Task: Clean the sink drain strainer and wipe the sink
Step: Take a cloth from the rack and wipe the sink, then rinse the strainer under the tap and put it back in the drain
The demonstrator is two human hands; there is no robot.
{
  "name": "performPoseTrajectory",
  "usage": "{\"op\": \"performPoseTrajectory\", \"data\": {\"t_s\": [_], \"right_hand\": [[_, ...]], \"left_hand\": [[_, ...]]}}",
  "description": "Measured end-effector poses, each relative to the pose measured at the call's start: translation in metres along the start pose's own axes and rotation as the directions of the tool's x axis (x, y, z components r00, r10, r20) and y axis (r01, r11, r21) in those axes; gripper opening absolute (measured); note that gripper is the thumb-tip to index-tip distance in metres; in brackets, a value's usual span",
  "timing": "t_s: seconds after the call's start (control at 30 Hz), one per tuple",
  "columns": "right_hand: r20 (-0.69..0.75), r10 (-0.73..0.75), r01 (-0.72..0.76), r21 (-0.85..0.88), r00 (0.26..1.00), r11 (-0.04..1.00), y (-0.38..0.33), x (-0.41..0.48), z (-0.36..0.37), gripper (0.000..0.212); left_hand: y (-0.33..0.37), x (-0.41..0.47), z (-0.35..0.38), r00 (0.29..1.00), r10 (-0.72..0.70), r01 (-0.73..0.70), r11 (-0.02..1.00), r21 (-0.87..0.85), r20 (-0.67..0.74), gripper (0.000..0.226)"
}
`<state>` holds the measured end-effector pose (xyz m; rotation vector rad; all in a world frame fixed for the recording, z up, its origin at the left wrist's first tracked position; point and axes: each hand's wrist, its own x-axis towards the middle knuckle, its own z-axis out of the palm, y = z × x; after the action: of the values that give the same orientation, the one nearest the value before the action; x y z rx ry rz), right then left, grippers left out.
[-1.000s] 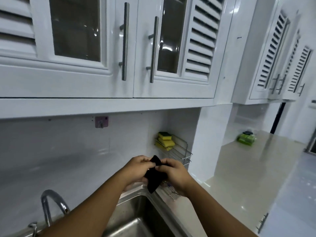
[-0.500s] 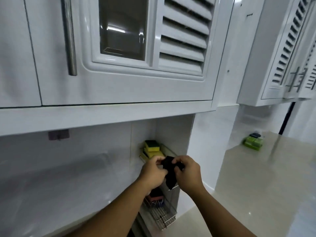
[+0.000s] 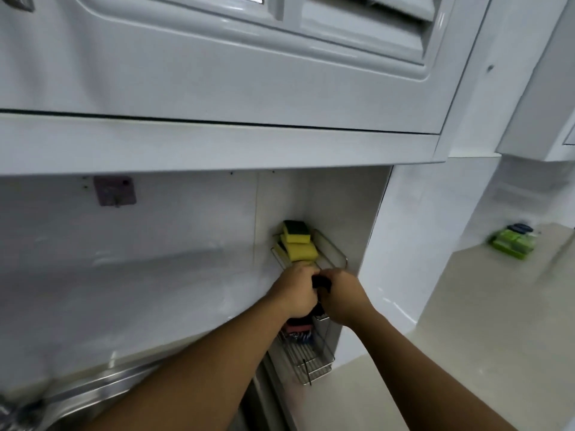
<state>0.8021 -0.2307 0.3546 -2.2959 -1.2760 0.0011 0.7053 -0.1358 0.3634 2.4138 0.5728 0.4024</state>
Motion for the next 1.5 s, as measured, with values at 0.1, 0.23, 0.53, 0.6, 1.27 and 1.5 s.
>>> {"op": "performPoseTrajectory", "data": {"t_s": [0.1,0.23,0.53,0.6,1.27,1.5], "right_hand": [[0.028,-0.029,0.029,-0.016,0.999,0.999,-0.001,0.0,-0.004,0.029],[0.038,-0.029,0.03,-0.036,0.999,0.999,0.001,-0.002,-0.011,0.025],[0.149,0.125,-0.102,-0.15,0.981,0.983,-0.008,-0.01,-0.008,0.024],[0.147,0.132,-0.109,-0.156,0.98,0.982,-0.008,-0.014,-0.006,0.025],[0.07,-0.276,0.272,0.063,0.959,0.96,-0.177,-0.076,0.093,0.031],[0.295,-0.301,0.274,0.129,0.907,0.953,-0.267,-0.118,0.171,0.027]], "left_hand": [[0.0,0.001,-0.003,1.0,-0.003,0.001,0.998,0.064,0.023,0.035],[-0.003,-0.001,-0.003,0.997,-0.057,0.049,0.988,0.15,0.05,0.029],[-0.009,-0.011,0.002,0.986,-0.034,0.005,0.985,0.171,0.163,0.054],[-0.011,-0.015,0.004,0.987,-0.028,0.001,0.985,0.171,0.16,0.058],[-0.12,-0.175,-0.075,0.948,-0.311,0.301,0.946,0.123,0.066,0.075],[-0.192,-0.288,-0.108,0.894,-0.44,0.424,0.892,0.153,0.089,0.064]]}}
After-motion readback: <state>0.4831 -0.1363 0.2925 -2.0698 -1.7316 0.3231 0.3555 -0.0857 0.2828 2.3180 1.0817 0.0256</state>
